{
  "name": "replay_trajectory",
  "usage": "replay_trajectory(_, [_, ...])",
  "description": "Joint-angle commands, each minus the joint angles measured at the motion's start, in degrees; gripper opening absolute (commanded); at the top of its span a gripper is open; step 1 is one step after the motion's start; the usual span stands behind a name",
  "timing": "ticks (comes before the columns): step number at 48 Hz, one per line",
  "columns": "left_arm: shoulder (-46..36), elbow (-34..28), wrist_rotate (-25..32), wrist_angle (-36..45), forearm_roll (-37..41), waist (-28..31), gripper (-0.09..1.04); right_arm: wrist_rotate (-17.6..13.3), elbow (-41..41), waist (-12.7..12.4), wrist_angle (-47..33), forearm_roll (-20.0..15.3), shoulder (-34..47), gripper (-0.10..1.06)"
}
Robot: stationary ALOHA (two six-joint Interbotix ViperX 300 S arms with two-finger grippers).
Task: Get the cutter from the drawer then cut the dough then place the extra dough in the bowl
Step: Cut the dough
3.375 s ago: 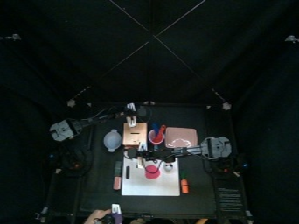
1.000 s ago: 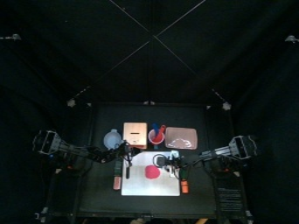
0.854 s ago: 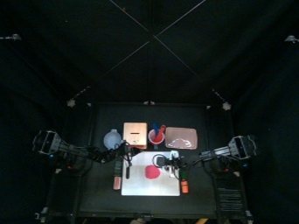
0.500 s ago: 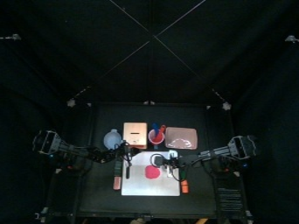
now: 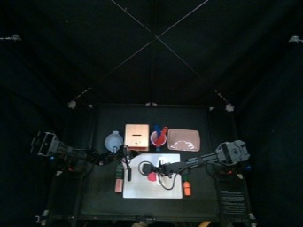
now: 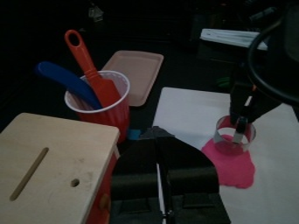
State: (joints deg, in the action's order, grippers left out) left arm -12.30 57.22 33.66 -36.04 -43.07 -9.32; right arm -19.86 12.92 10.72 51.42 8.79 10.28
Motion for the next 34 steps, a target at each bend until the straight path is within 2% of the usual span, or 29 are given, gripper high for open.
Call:
replay_trajectory(1, [-1.6, 0.4, -0.1, -0.8, 0.0, -0.2, 0.18, -0.1, -3.9, -0.2, 0.5, 0.2, 0.4, 0.46])
replay_trajectory(12, [-2.7, 2.4, -0.1, -0.8, -0.4, -0.1, 0.18, 0.4, -6.0, -0.5, 0.2, 0.2, 3.1, 0.46])
replay_trajectory(34, [-3.0, 3.1, -2.0, -0.8, -0.4, -0.4, 0.18, 0.4, -4.1, -0.6, 0.0, 0.7, 4.0, 0.46])
